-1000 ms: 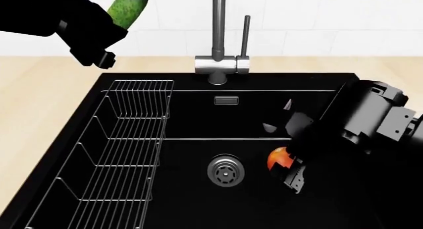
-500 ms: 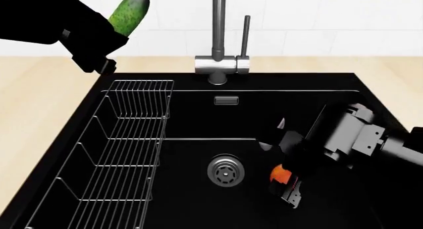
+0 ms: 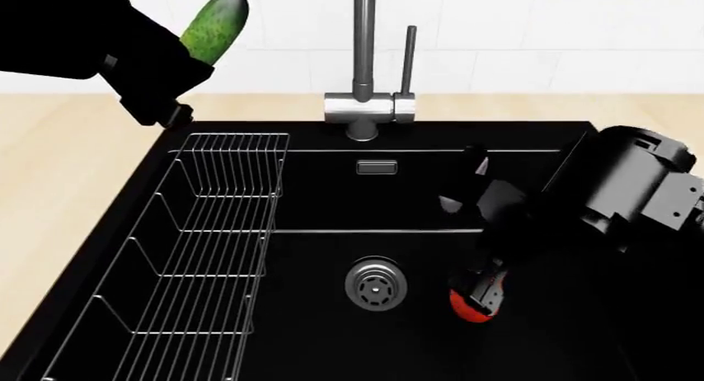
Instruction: Pick up the fruits and vegetables and place them in the sink. Turn on the sink faucet to wash them. Then turn the sink off and put them in the tray.
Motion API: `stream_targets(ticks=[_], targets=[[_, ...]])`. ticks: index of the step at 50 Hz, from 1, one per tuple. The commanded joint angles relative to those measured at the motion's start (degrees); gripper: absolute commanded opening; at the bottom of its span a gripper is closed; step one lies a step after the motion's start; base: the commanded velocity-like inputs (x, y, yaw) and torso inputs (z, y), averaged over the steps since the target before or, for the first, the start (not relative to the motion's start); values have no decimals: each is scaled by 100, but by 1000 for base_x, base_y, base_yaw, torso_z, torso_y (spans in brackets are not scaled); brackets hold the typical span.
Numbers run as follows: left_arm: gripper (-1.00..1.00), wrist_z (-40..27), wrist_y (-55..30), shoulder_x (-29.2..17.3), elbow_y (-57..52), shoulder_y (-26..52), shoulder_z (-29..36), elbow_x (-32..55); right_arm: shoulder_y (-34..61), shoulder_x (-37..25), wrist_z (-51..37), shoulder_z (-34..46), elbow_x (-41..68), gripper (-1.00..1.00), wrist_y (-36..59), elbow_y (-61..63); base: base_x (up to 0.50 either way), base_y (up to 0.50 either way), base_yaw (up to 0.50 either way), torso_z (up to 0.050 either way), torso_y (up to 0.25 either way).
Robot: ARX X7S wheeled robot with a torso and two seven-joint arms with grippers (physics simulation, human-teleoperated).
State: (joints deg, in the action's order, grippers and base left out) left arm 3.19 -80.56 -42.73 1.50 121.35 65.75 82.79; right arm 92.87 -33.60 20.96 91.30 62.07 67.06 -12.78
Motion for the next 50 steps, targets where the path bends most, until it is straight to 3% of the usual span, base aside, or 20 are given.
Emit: stream_targets(ticks=[1, 10, 23, 50], targets=[[-100, 117, 41, 42, 0, -143, 159, -118, 629, -619, -505, -751, 647, 100, 259, 686, 23, 0, 0, 0, 0], [-100, 1274, 253, 498, -20, -23, 915, -998, 1051, -1430, -1540, -1726, 1726, 100, 384, 1536, 18, 0, 0, 0, 1], [-100, 1937, 718, 1025, 48, -247, 1460, -1571, 1424, -2491, -2121, -2312, 2631, 100, 529, 2207, 0, 0, 0, 0, 0], [-100, 2320, 1535, 1608, 318, -1004, 1663, -1854, 1558, -2717, -3083, -2527, 3522, 100, 609, 2475, 0, 0, 0, 0, 0]])
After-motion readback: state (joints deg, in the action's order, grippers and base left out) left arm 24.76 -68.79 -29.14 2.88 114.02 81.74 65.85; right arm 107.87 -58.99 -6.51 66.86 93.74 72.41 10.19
